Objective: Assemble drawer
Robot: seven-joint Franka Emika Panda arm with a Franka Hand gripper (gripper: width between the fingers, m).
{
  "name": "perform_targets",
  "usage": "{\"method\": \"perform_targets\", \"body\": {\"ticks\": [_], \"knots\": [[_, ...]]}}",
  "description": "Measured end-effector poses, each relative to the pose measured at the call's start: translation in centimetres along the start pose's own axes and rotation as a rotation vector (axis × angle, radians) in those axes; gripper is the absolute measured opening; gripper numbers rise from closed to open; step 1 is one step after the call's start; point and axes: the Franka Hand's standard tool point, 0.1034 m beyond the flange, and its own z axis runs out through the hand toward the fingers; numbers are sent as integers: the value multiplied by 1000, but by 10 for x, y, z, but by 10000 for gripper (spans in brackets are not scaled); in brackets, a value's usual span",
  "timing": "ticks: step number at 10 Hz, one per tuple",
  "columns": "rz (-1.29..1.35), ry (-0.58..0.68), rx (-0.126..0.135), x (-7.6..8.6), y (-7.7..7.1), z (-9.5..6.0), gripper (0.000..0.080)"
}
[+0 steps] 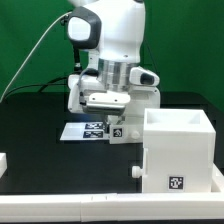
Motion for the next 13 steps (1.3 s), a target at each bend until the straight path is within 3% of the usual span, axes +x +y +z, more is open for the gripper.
{"method": "perform_targets", "body": {"ticks": [2,3,4,5,6,7,8,10,13], "knots": [[207,12,22,3,-13,0,41],[349,7,82,-2,-14,-8,41],[406,-9,181,-6,-17,-23,41],[368,49,262,-5,-23,-23,40],[389,45,309,-8,-18,-24,41],[380,43,340,-9,-16,-27,41],[411,44,408,-11,-16,-30,45],[586,-47,591,-23,-31,-38,48],[606,-48,574,-26,-34,-37,50]]}}
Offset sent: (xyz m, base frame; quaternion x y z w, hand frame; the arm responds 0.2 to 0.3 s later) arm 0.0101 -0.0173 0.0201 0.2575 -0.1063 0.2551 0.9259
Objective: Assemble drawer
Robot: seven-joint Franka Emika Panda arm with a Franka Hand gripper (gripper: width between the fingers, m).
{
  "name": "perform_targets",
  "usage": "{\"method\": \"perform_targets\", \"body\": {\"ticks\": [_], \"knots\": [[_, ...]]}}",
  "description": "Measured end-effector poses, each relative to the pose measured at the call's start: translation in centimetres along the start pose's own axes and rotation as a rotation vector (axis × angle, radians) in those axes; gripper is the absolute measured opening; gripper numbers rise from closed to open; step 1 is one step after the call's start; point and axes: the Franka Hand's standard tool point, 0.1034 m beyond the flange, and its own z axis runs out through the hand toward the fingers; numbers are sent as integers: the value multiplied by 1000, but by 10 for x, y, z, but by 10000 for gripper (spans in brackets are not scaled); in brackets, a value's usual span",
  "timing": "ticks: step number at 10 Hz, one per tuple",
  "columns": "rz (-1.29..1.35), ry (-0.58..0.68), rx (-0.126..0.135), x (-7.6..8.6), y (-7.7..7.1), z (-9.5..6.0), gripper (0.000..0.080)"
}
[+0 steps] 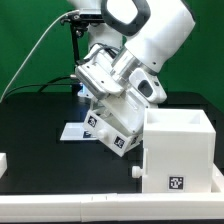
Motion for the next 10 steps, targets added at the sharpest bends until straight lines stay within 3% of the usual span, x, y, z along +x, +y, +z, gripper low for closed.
{"method": "perform_targets", "body": {"ticks": [5,7,10], "knots": [[2,-1,-1,0,0,0,51],[157,-1,22,1,-1,4,51],[171,0,19,-4,1,4,51]]}}
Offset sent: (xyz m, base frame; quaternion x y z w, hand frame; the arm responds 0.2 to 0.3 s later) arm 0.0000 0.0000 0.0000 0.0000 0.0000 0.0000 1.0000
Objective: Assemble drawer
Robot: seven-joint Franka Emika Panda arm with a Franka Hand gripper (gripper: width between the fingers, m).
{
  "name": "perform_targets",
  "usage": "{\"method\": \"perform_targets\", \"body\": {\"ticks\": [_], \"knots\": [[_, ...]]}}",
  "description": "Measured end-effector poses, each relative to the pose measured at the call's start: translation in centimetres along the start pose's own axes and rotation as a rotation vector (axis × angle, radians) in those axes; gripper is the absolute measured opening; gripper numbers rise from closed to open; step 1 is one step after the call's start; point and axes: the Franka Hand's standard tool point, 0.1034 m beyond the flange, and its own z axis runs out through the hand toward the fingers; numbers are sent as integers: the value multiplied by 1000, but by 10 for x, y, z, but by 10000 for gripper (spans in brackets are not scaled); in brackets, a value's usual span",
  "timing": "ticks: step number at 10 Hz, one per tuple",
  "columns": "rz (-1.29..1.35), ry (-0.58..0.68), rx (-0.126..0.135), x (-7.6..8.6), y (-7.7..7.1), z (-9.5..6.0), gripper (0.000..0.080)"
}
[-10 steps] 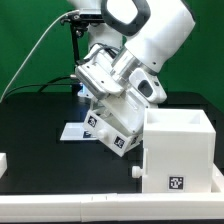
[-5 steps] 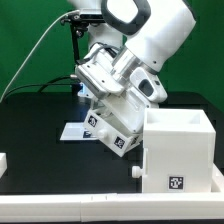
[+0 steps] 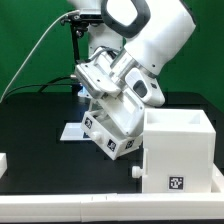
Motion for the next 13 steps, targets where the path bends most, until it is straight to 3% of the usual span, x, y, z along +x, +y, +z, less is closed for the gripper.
{"method": "perform_targets", "body": {"ticks": [3,4,5,6,7,8,12,13], "knots": [[12,-1,1,0,0,0,51],[132,-5,86,-6,-9,-1,51],[207,26,155,-19,-13,-10,48],[283,44,207,-33,-19,-19,44],[334,50,232,-37,-25,-21,44],[356,49,233,-38,-32,-22,44],[342,52,238,-36,-31,-20,43],[337,128,332,-48,-38,-23,43]]}}
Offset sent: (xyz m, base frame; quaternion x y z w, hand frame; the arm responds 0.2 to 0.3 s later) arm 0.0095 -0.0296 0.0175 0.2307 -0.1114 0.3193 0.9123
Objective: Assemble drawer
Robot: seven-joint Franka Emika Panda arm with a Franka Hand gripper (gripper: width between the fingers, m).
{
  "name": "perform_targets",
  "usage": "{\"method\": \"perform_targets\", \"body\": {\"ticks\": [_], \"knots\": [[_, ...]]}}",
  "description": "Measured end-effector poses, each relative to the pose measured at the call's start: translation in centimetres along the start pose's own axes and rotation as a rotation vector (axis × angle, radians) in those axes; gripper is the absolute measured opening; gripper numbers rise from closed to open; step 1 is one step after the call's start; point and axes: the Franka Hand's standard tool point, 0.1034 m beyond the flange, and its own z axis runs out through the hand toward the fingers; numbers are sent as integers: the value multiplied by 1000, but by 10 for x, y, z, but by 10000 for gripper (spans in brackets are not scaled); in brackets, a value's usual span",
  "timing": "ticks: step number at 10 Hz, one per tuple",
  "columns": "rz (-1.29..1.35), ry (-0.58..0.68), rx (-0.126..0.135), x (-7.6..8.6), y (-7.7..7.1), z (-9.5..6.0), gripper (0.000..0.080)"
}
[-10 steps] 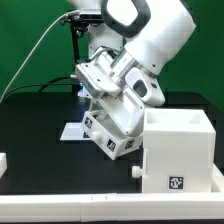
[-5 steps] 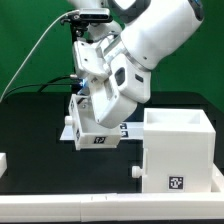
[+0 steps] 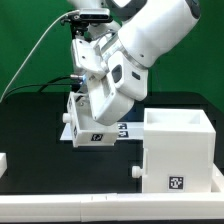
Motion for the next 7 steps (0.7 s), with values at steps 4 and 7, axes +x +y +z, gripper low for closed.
{"method": "perform_targets", "body": {"ticks": [4,7], "knots": [[56,161,53,-30,29,-5,43],[56,173,-30,-26,38,-7,43]]}}
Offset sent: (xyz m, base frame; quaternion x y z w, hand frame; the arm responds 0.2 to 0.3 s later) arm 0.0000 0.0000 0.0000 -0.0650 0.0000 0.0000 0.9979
